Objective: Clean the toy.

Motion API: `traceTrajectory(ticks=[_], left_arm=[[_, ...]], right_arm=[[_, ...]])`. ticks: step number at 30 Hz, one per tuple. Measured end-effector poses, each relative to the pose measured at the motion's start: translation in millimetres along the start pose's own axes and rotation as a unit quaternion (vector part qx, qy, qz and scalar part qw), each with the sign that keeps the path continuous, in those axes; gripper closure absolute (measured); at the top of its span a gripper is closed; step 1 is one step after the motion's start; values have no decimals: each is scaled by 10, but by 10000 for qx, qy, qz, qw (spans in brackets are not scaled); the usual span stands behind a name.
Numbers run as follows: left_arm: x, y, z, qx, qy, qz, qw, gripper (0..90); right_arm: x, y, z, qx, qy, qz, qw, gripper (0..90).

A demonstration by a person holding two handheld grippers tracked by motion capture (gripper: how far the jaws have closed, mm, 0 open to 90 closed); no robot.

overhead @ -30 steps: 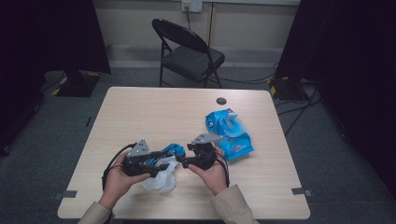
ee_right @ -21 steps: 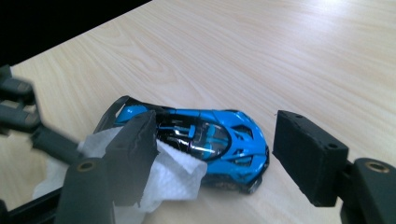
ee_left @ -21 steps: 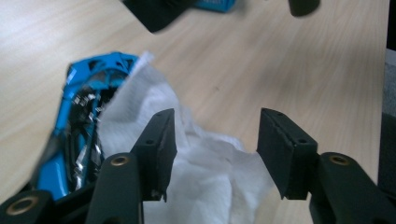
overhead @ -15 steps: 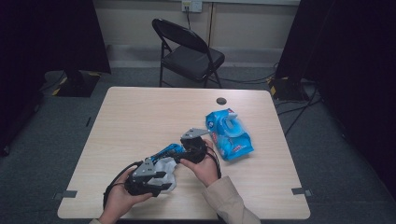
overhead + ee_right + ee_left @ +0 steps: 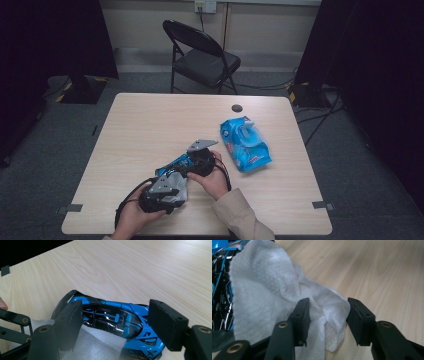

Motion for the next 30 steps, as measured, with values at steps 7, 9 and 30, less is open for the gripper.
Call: traceTrajectory(ticks=[7,9,30], left_arm=[[13,16,54,-15,369,41,9993,791],[15,35,49,32,499,140,9986,841],[286,964,632,-786,1417,-471,9857,863]], right_arm=[[21,-11,-40,53,-37,-7,10000,285],[27,-19,-52,76,-54,1,10000,283],[88,-121,-74,70,-69,161,9998,255]])
Point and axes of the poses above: each handheld gripper's, and its own axes: y roughly backward along the jaws, x roughly out of its underside, z roughly to its left, the point moved 8 cm from there along -y, roughly forward along the jaws, and after that the axes turned 7 degrees about -y, right-handed, at the moved point
